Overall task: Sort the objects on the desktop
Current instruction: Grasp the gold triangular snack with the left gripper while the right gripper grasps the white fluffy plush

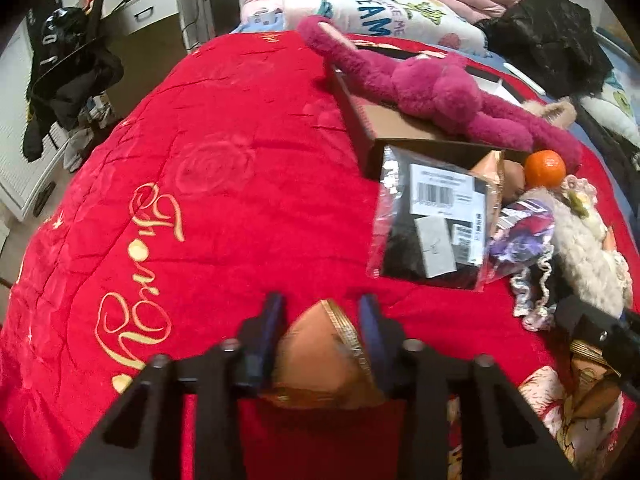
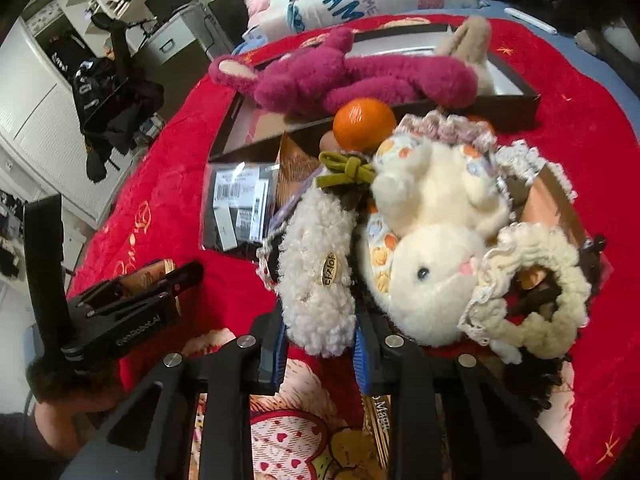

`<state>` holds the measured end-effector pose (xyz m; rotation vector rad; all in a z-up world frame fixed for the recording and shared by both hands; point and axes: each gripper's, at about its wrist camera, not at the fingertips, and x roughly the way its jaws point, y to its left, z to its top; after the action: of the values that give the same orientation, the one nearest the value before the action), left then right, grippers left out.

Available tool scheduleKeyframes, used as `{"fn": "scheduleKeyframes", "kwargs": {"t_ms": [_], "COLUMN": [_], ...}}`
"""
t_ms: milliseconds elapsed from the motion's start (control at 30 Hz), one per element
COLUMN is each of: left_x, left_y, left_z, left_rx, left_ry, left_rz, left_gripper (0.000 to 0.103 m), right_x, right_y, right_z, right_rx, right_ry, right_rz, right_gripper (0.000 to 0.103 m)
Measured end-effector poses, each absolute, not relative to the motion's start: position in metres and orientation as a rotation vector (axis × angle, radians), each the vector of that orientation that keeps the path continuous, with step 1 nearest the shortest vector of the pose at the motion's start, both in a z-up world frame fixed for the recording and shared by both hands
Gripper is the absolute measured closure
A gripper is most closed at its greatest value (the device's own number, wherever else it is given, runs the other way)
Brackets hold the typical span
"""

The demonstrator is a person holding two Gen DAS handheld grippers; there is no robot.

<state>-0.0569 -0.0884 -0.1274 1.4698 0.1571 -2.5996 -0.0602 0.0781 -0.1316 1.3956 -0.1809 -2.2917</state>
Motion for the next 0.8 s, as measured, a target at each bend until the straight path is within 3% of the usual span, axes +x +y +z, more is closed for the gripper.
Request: {"fn": "scheduleKeyframes", "kwargs": {"t_ms": [367,633,800], "left_x": [-0.061,-0.061,-0.066], "left_y": [-0.082,-0.061,-0.043], "left_z": [-0.139,-0.122,-0.099], "left_rx": [1.469,1.431,1.312], "left_ry": [0.285,0.247,0.107], "left_rz": [-2.641,-2.737,-2.849], "left_gripper": [0.075,0.075,0.075], "right_x": [-0.057,-0.056,-0.054], "right_y": [0.084,0.086,0.091], "right_z": [-0.108,-0.095,-0.08], "right_rx": [1.327,1.284,1.233], "right_ry": [-0.2,-0.213,-0.212], "right_rz": [-2.326,-2.345,-2.38], "right_gripper": [0.078,0.079,0.082]}}
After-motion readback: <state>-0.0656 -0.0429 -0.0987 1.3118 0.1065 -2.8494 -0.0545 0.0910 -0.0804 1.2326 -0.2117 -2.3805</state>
